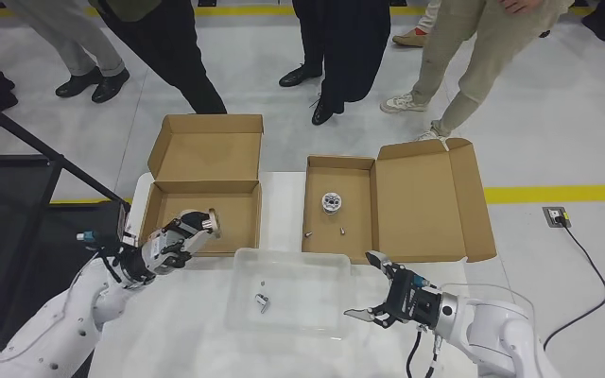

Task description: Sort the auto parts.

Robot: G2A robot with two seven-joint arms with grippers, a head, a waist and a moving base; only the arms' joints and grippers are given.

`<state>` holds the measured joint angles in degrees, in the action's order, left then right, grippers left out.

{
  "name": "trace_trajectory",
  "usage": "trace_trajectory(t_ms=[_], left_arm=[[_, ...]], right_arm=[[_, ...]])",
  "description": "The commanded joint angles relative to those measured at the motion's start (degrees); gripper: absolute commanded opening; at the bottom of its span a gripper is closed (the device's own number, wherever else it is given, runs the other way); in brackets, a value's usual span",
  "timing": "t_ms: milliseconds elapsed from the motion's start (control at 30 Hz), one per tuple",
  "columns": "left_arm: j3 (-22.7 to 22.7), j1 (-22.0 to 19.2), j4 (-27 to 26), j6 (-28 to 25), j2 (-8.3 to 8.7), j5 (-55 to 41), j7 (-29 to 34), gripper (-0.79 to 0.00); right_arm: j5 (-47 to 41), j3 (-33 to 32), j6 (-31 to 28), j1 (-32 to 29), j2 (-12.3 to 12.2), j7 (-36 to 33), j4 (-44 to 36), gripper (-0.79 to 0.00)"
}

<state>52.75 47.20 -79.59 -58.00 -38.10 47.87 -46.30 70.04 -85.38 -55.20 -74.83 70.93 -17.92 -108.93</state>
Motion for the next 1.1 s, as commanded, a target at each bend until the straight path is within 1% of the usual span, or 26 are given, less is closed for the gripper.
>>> trace_trajectory(t_ms=[0, 67, 167, 233, 300, 367, 467, 633, 667, 1000, 1067], left_arm=[[-0.1, 0.0, 0.1, 0.0, 0.23, 0.2, 0.0, -0.785], [-0.2, -0.1, 1.2, 0.0, 0.54, 1.8, 0.0, -0.785], [-0.1, -1.3, 4.6, 0.0, 1.04, 7.4, 0.0, -0.785], [0.0, -2.5, 7.2, 0.0, 1.14, 10.2, 0.0, -0.785], [0.2, -4.2, 10.8, 0.0, 1.09, 14.1, 0.6, -0.785], [0.1, -5.8, 13.8, 0.1, 0.56, 15.7, 1.9, -0.785], [-1.0, -8.4, 18.0, 1.7, -0.73, 15.8, 5.8, -0.785], [-3.7, -12.6, 22.6, 4.7, -3.31, 15.6, 13.5, -0.785], [-4.2, -13.1, 23.0, 5.1, -3.87, 15.0, 14.0, -0.785], [-4.2, -13.1, 23.0, 5.1, -3.87, 15.0, 14.0, -0.785], [-4.1, -12.7, 22.8, 7.2, -4.05, 14.6, 16.4, -0.785]], right_arm=[[0.0, 0.0, 0.0, 0.0, 0.0, 0.0, 0.0, 0.0], [0.0, 0.0, 0.0, 0.0, 0.0, 0.0, 0.0, 0.0], [0.0, 0.0, 0.0, 0.0, 0.0, 0.0, 0.0, 0.0], [0.0, 0.0, 0.0, 0.0, 0.0, 0.0, 0.0, 0.0], [0.0, 0.0, 0.0, 0.0, 0.0, 0.0, 0.0, 0.0], [0.0, 0.0, 0.0, 0.0, 0.0, 0.0, 0.0, 0.0], [0.0, 0.0, 0.0, 0.0, 0.0, 0.0, 0.0, 0.0], [0.0, 0.0, 0.0, 0.0, 0.0, 0.0, 0.0, 0.0], [0.0, 0.0, 0.0, 0.0, 0.0, 0.0, 0.0, 0.0], [0.0, 0.0, 0.0, 0.0, 0.0, 0.0, 0.0, 0.0], [0.0, 0.0, 0.0, 0.0, 0.0, 0.0, 0.0, 0.0]])
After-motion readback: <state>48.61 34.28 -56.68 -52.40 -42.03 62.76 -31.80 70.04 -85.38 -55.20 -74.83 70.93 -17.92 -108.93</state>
